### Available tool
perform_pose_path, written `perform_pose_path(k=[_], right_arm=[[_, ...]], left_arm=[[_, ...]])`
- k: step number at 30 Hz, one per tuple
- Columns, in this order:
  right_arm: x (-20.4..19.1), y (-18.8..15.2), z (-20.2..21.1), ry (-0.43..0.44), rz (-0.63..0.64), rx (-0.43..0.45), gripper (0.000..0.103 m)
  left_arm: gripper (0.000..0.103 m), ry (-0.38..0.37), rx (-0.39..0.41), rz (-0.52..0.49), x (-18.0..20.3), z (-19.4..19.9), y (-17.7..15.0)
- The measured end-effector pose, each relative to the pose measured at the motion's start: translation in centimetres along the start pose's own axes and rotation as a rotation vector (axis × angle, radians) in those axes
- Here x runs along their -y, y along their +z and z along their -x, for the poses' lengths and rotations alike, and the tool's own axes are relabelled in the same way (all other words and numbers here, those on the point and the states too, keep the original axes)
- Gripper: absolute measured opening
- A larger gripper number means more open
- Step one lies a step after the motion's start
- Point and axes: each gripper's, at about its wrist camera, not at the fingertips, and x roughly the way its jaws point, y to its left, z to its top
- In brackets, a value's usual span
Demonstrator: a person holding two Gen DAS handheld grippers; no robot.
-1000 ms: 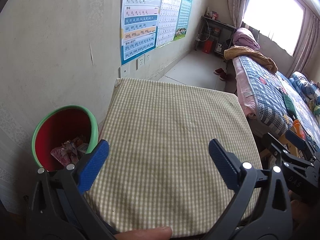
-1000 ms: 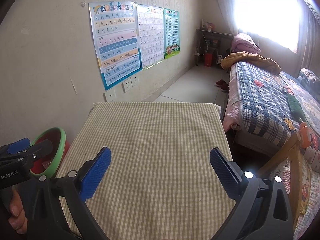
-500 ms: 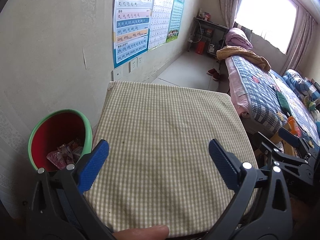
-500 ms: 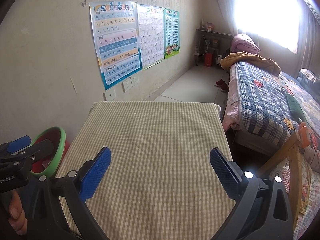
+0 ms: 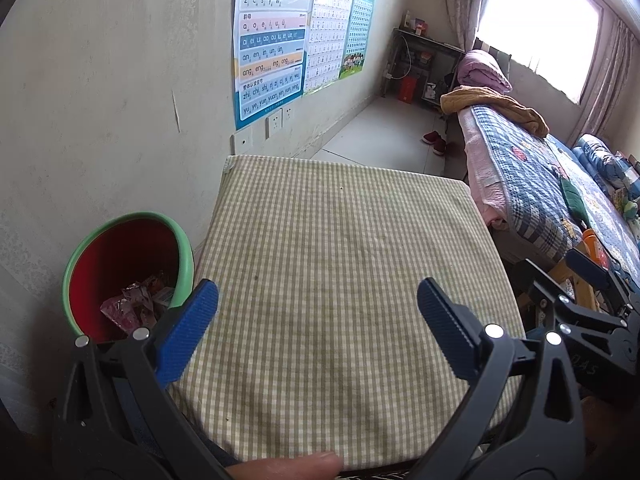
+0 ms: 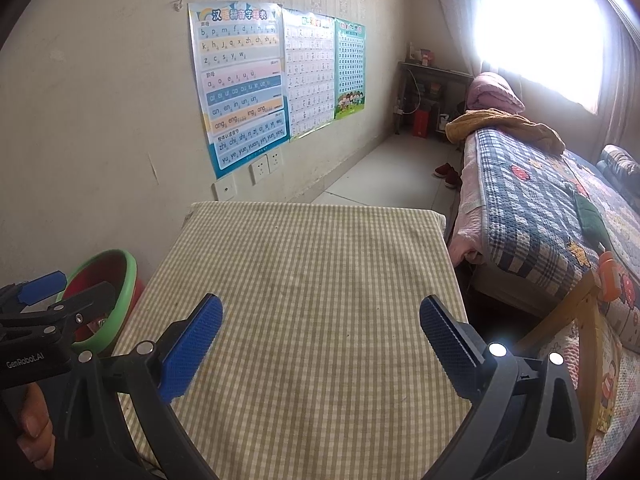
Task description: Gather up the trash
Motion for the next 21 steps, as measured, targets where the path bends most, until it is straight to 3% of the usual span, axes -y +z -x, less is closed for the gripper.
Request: perform_pose_path(k=[21], right_arm=[[-0.15,0.03,0.23,0.001,0.002,-0.002,0.096]], left_arm=[[0.098,0.003,0.004,-0.010,0.30,0.13,-0.13]])
